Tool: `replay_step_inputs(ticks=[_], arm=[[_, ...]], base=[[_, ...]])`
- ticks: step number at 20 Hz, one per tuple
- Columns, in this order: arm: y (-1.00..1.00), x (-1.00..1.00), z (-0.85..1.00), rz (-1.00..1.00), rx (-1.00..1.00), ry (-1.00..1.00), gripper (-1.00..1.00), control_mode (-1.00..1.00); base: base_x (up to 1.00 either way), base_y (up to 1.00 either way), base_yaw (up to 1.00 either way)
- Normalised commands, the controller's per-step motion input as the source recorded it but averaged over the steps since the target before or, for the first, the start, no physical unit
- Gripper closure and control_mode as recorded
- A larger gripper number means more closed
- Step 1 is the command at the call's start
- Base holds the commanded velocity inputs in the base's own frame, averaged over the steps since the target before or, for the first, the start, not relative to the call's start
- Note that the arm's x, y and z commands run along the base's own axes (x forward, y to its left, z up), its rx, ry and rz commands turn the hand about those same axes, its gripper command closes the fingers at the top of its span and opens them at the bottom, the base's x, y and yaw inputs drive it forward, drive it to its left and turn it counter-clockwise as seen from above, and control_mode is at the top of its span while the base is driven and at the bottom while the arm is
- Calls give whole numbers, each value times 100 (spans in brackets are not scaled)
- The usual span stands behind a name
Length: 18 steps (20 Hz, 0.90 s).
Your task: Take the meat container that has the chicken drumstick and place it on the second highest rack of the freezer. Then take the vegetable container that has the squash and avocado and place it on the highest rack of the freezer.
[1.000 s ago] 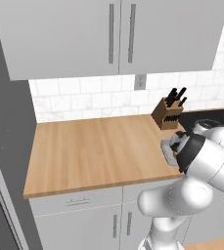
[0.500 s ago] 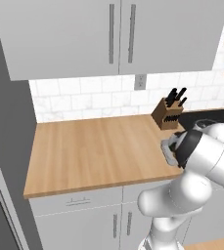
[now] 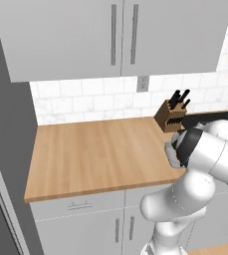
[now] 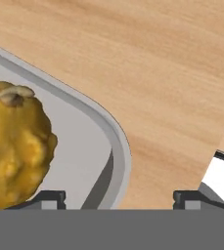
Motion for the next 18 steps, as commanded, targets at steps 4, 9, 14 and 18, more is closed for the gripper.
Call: replay_step_inputs(ticks=[4, 9, 14, 18], arm=[[0, 0, 0, 0, 0, 0, 100, -100], [0, 0, 0, 0, 0, 0, 100, -100], [0, 0, 0, 0, 0, 0, 100, -100], [0, 0, 0, 0, 0, 0, 100, -100]], base=[[0, 0, 0], [0, 0, 0], [0, 0, 0], [0, 0, 0]])
